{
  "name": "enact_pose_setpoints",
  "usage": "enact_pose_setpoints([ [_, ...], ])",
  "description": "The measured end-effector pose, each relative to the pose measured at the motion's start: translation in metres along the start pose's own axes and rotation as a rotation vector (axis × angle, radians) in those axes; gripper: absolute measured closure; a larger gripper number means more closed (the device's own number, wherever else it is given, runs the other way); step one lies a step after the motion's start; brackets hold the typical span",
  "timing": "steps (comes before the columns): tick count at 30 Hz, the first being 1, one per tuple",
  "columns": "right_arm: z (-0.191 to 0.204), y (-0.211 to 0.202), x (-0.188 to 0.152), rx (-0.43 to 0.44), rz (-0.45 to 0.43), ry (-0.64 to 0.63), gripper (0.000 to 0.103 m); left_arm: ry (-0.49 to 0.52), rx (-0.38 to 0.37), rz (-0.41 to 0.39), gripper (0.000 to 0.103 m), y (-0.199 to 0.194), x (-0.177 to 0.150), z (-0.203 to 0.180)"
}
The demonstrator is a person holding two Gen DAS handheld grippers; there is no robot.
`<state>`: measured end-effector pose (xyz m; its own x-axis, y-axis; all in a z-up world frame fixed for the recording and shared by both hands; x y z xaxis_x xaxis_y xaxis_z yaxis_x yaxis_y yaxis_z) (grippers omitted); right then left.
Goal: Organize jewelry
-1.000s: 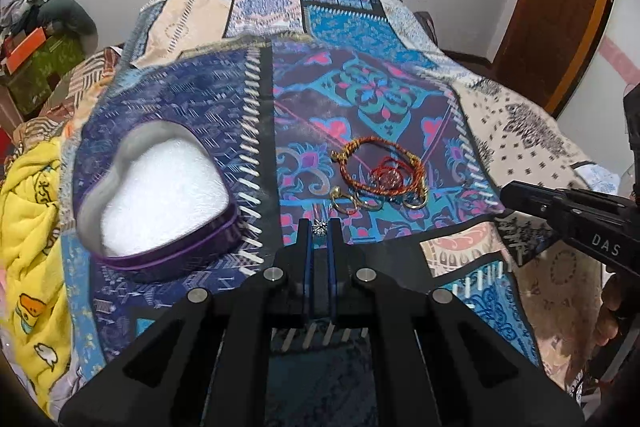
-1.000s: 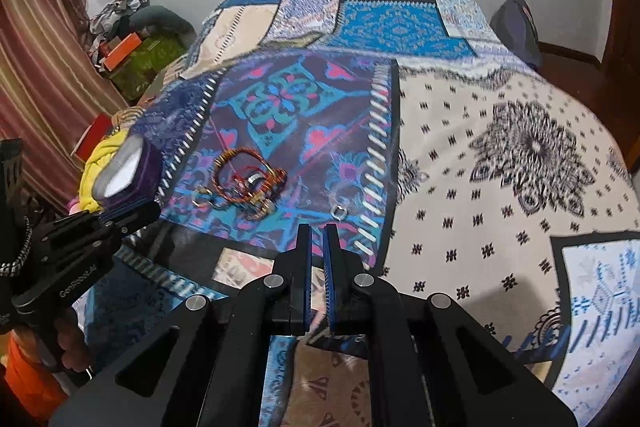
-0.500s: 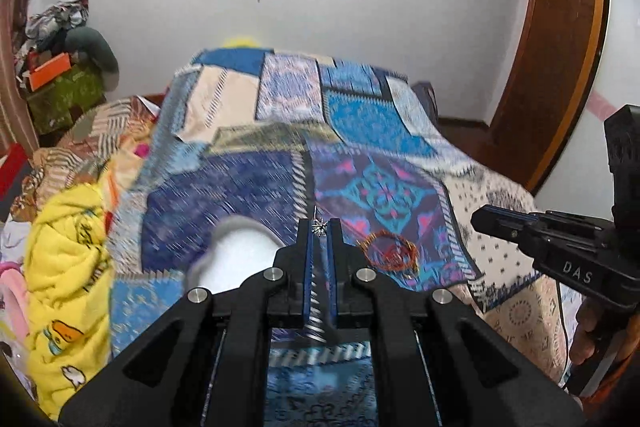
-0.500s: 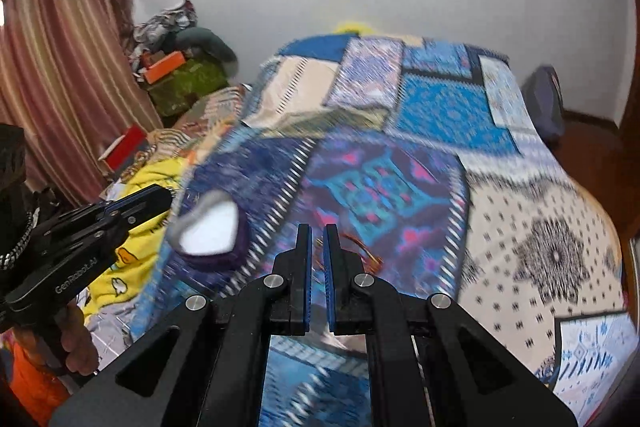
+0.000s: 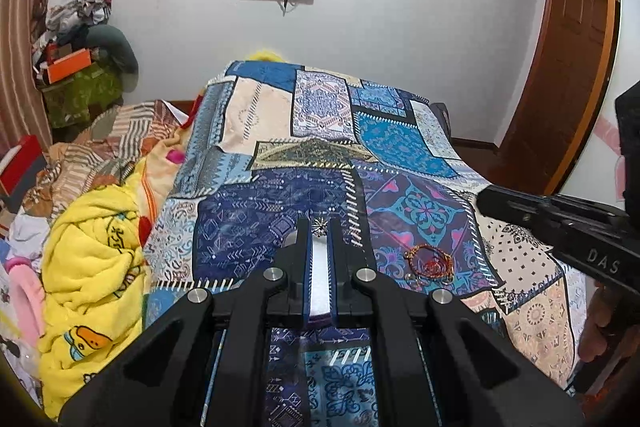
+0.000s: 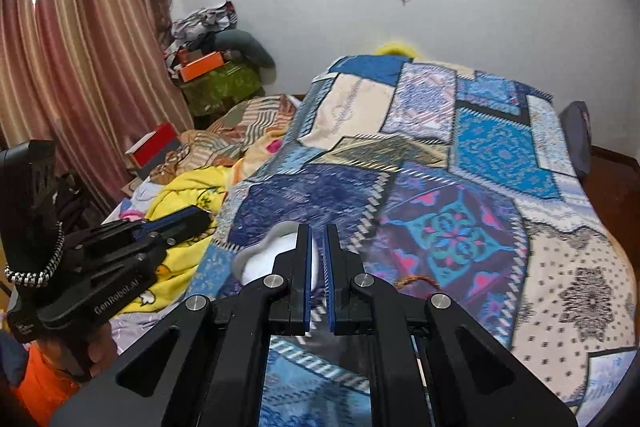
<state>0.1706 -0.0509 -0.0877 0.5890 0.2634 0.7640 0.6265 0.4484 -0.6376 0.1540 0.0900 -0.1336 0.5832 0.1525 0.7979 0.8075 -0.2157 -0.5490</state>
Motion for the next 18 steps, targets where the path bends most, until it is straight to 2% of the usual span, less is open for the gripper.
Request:
enact_pose_setpoints([
  [6,0.024,0.029,-0.002,0.065,0.054,-0.018,0.098,-0.017,-0.048,0.074,0.098,0.018,-0.013,0.012],
  [13,0.034,0.056,-0.005,0.084,0.113,-0.049,0.098,-0.021,-0.047,0.148,0.098,0.044,-0.026,0.02],
  [15,0.031,0.062,-0.006,0.102,0.145,-0.043,0.095,-0.021,-0.046,0.15,0.098,0.047,-0.027,0.022],
  [18,0.025,0.065,-0.006,0.092,0.159,-0.032,0.086,-0.023,-0.041,0.153,0.098,0.05,-0.026,0.025],
])
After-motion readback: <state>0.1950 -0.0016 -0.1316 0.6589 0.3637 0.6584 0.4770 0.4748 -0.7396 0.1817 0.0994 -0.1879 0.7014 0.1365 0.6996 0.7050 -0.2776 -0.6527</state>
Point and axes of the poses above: each gripper's, at about its wrist camera, not at the fingertips, and y roughly the way its jaws point, z to its left, x to its top, the point moved 2 cm from there along y, roughly the way its jaws point, and after that the axes turned 10 degrees about -x, right-handed, at the moved point
